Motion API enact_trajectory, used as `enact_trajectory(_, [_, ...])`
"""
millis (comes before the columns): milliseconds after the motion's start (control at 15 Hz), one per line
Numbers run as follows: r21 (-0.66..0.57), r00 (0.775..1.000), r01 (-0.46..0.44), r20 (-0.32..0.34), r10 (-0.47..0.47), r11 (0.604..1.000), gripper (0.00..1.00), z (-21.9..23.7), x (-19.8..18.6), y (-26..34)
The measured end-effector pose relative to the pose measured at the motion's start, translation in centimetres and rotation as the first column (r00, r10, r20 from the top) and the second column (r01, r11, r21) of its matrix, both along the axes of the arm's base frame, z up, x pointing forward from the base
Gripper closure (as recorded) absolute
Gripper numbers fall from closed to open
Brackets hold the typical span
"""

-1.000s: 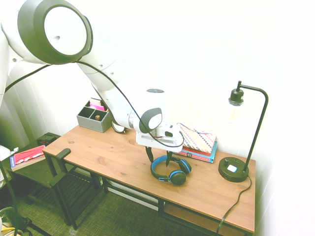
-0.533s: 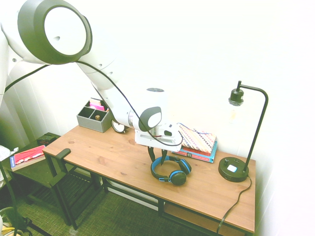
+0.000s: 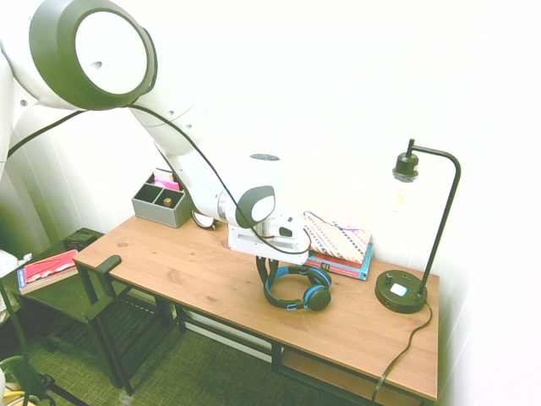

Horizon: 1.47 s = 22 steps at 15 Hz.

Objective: Hang the headphone

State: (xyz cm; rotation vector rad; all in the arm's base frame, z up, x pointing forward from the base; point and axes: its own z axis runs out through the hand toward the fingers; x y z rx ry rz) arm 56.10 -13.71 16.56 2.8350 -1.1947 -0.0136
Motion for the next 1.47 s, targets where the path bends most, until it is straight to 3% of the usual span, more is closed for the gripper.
enact_trajectory(267, [0.055,0.993,0.097,-0.07,-0.094,0.994,1.0,5.4,-2.5,0.7])
enact_trajectory(533, [0.06,0.993,0.104,-0.065,-0.1,0.993,1.0,14.0,-5.2,5.3])
enact_trajectory(667, [0.036,0.993,0.102,-0.057,-0.1,0.994,1.0,15.6,-8.1,9.7])
enact_trajectory(1133, [0.021,0.989,0.038,-0.142,-0.034,0.999,1.0,13.2,-18.0,29.7])
enact_trajectory(1267, [0.013,0.992,0.046,-0.117,-0.044,0.999,1.0,11.2,-19.5,34.8])
enact_trajectory(1467, [0.044,0.994,0.087,-0.072,-0.083,0.995,1.0,7.3,-18.2,39.3])
